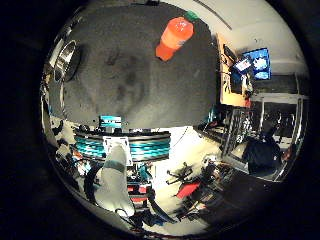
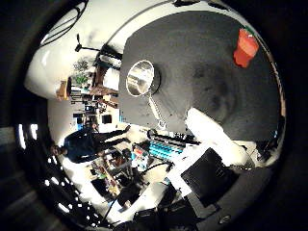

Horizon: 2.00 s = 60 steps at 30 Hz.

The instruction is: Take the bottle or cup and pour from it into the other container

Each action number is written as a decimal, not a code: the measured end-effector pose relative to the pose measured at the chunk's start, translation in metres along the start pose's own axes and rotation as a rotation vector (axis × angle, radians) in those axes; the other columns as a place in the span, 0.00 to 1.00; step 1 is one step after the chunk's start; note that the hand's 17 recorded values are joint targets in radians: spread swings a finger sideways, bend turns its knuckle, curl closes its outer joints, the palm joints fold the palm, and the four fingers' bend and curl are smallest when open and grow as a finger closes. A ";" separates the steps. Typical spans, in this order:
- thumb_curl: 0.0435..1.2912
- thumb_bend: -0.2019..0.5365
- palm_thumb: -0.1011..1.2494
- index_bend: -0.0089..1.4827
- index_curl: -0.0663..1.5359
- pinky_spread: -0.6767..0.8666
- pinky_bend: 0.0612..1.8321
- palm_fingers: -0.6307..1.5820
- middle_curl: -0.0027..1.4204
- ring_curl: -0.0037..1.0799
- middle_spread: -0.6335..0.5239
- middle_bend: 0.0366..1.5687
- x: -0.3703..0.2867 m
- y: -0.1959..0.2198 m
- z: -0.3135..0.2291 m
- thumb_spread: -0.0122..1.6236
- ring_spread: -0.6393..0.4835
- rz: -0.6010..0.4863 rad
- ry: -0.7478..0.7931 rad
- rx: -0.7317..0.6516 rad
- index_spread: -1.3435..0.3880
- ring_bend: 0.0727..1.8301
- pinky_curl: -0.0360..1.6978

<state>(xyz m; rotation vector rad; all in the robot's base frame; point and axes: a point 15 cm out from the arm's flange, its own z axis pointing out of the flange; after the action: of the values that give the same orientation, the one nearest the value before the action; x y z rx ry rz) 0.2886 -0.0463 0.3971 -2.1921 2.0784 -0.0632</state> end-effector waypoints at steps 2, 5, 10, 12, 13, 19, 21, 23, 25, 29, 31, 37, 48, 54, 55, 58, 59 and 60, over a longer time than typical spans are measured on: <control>0.26 0.24 0.66 0.12 0.23 0.72 0.33 0.41 0.25 0.23 0.56 0.12 -0.006 -0.005 -0.001 0.66 0.73 -0.002 -0.027 0.019 0.59 0.14 0.02; 0.24 0.23 0.62 0.12 0.23 0.72 0.34 0.42 0.25 0.23 0.56 0.13 -0.019 -0.013 -0.002 0.67 0.72 0.001 -0.097 0.050 0.59 0.14 0.02; 0.22 0.23 0.53 0.11 0.22 0.72 0.35 0.43 0.25 0.23 0.55 0.14 -0.004 -0.014 -0.011 0.68 0.70 0.057 -0.151 0.105 0.60 0.17 0.02; 0.22 0.23 0.51 0.11 0.22 0.72 0.36 0.44 0.25 0.23 0.55 0.15 -0.001 -0.015 -0.014 0.68 0.69 0.065 -0.175 0.128 0.60 0.18 0.02; 0.21 0.24 0.50 0.11 0.22 0.72 0.36 0.44 0.25 0.23 0.55 0.15 0.002 -0.016 -0.017 0.68 0.69 0.074 -0.186 0.144 0.61 0.19 0.02; 0.21 0.24 0.48 0.12 0.22 0.72 0.38 0.44 0.25 0.22 0.55 0.16 0.035 -0.017 -0.035 0.67 0.68 0.143 -0.227 0.245 0.61 0.20 0.02; 0.21 0.24 0.48 0.12 0.22 0.72 0.39 0.44 0.25 0.22 0.55 0.16 0.045 -0.018 -0.040 0.67 0.68 0.170 -0.249 0.285 0.61 0.21 0.02; 0.21 0.24 0.48 0.11 0.22 0.72 0.40 0.44 0.25 0.22 0.54 0.17 0.056 -0.020 -0.048 0.67 0.67 0.196 -0.275 0.339 0.61 0.22 0.02; 0.21 0.24 0.48 0.12 0.22 0.72 0.41 0.46 0.25 0.22 0.54 0.17 0.069 -0.023 -0.058 0.67 0.65 0.213 -0.296 0.400 0.61 0.24 0.02; 0.21 0.24 0.48 0.12 0.22 0.72 0.42 0.47 0.25 0.22 0.52 0.19 0.100 -0.027 -0.066 0.66 0.62 0.272 -0.348 0.495 0.61 0.27 0.02; 0.22 0.24 0.48 0.12 0.23 0.71 0.42 0.47 0.26 0.21 0.52 0.20 0.119 -0.026 -0.065 0.66 0.61 0.301 -0.364 0.521 0.61 0.27 0.01; 0.22 0.24 0.48 0.11 0.23 0.71 0.44 0.46 0.26 0.20 0.52 0.21 0.148 -0.034 -0.050 0.65 0.60 0.292 -0.407 0.531 0.62 0.30 0.02; 0.21 0.24 0.46 0.12 0.23 0.70 0.45 0.43 0.26 0.18 0.54 0.22 0.212 -0.041 -0.005 0.65 0.60 0.322 -0.540 0.600 0.63 0.32 0.01; 0.22 0.24 0.47 0.12 0.24 0.69 0.45 0.41 0.26 0.18 0.54 0.23 0.231 -0.037 0.017 0.65 0.60 0.353 -0.580 0.598 0.64 0.32 0.02; 0.22 0.24 0.47 0.11 0.24 0.69 0.45 0.41 0.26 0.18 0.55 0.23 0.233 -0.037 0.021 0.65 0.60 0.349 -0.584 0.597 0.64 0.32 0.02; 0.22 0.24 0.46 0.11 0.23 0.69 0.46 0.39 0.26 0.18 0.56 0.23 0.237 -0.036 0.029 0.66 0.61 0.337 -0.598 0.608 0.65 0.32 0.02; 0.22 0.24 0.47 0.11 0.23 0.69 0.46 0.39 0.26 0.18 0.56 0.23 0.238 -0.037 0.031 0.65 0.61 0.338 -0.606 0.616 0.65 0.32 0.02; 0.22 0.24 0.47 0.11 0.23 0.69 0.46 0.39 0.26 0.18 0.57 0.23 0.238 -0.039 0.032 0.65 0.61 0.337 -0.614 0.627 0.65 0.32 0.02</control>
<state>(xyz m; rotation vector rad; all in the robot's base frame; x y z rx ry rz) 0.3443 -0.2797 0.3579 -1.2754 1.7227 -0.0049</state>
